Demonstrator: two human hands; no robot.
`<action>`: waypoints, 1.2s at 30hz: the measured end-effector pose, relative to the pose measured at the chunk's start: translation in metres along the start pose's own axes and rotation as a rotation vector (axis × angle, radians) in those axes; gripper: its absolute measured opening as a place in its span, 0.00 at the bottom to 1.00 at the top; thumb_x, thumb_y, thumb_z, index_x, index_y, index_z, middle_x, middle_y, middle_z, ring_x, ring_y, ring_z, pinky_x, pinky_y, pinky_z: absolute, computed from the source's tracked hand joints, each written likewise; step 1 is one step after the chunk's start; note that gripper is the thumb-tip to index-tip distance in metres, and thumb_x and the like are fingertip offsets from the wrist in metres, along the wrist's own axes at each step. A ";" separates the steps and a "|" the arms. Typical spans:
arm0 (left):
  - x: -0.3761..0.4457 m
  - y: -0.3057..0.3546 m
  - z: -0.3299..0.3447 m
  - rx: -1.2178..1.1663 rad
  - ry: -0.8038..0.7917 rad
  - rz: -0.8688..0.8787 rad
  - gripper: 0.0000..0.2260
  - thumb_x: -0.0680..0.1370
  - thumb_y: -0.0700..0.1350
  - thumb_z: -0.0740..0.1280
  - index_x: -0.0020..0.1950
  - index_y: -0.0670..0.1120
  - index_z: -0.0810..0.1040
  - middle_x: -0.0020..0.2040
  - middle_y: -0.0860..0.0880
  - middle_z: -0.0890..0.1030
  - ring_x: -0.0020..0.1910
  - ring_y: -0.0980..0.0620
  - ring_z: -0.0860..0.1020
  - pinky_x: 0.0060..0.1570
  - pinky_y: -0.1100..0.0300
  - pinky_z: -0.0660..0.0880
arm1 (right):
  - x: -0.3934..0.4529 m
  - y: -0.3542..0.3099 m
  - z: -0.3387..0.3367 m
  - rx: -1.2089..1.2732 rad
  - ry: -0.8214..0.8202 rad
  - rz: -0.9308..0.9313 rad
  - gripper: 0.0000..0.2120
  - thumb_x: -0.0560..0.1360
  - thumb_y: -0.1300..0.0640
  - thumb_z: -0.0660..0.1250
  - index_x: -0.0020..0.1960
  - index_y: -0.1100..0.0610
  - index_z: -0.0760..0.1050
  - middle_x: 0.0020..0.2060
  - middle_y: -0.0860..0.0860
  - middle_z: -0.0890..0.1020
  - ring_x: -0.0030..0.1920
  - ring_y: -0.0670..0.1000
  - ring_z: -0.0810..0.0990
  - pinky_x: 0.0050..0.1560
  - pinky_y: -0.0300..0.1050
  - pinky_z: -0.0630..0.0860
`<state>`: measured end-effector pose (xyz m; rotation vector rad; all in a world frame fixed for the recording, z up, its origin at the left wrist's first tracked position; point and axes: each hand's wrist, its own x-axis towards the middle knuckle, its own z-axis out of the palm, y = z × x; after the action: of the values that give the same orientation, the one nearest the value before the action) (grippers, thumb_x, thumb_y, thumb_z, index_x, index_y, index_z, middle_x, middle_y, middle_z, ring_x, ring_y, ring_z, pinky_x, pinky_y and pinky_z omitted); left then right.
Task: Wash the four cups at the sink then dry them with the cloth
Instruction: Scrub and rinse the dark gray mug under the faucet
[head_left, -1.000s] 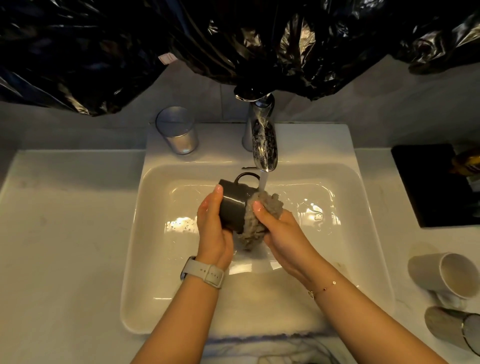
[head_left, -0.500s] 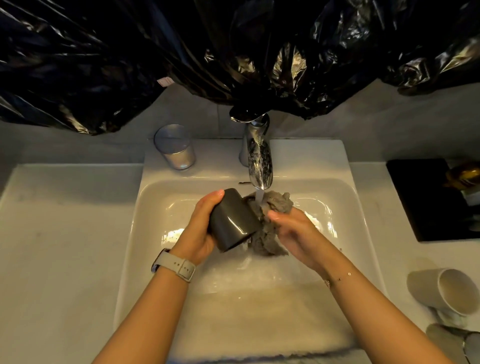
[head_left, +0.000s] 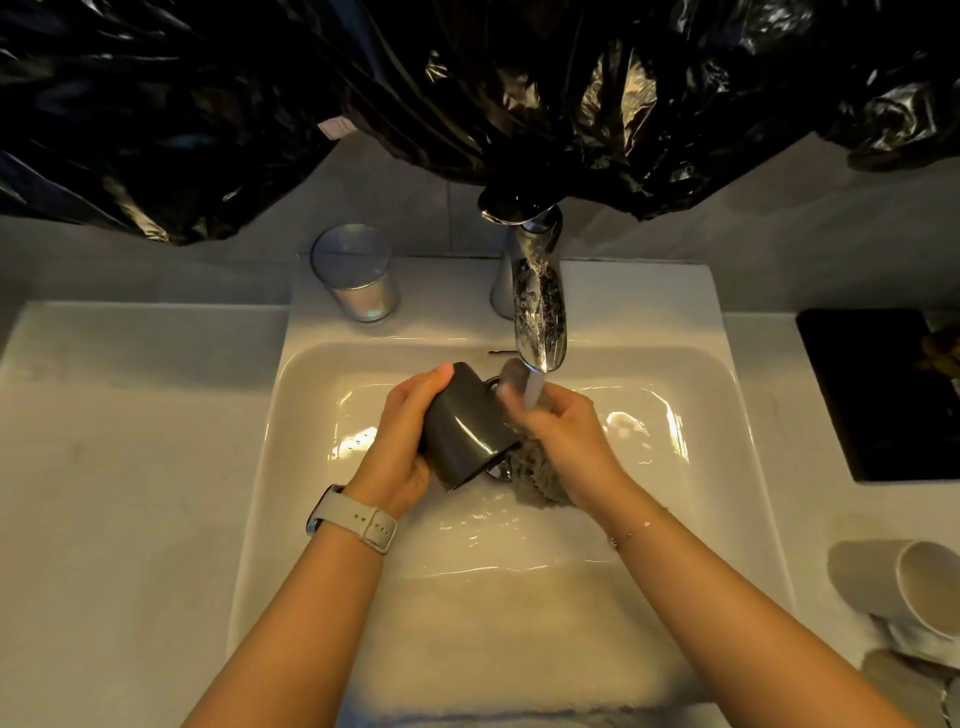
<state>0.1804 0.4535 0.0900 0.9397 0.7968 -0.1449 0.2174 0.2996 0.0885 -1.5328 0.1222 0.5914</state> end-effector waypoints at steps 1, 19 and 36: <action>0.001 -0.001 0.001 0.024 0.015 0.025 0.33 0.65 0.58 0.77 0.64 0.42 0.76 0.59 0.36 0.80 0.56 0.43 0.80 0.57 0.44 0.80 | 0.000 0.002 0.004 0.002 0.039 -0.002 0.10 0.75 0.51 0.70 0.49 0.57 0.82 0.41 0.53 0.85 0.43 0.49 0.83 0.46 0.43 0.78; 0.004 0.003 -0.013 -0.123 -0.052 -0.161 0.14 0.76 0.56 0.69 0.48 0.46 0.80 0.36 0.46 0.84 0.34 0.49 0.84 0.40 0.55 0.83 | -0.012 -0.004 -0.015 0.295 -0.279 0.157 0.13 0.79 0.50 0.59 0.47 0.55 0.80 0.40 0.46 0.85 0.46 0.43 0.83 0.52 0.38 0.76; 0.001 -0.006 0.002 0.093 -0.036 -0.049 0.21 0.70 0.58 0.75 0.54 0.43 0.83 0.54 0.35 0.82 0.52 0.40 0.82 0.59 0.40 0.77 | -0.010 0.017 -0.003 -0.143 -0.023 -0.036 0.12 0.81 0.49 0.61 0.59 0.50 0.78 0.53 0.46 0.84 0.55 0.43 0.81 0.55 0.36 0.73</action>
<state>0.1793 0.4488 0.0858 1.0026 0.7856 -0.2425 0.2025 0.2924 0.0778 -1.6620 0.0350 0.5994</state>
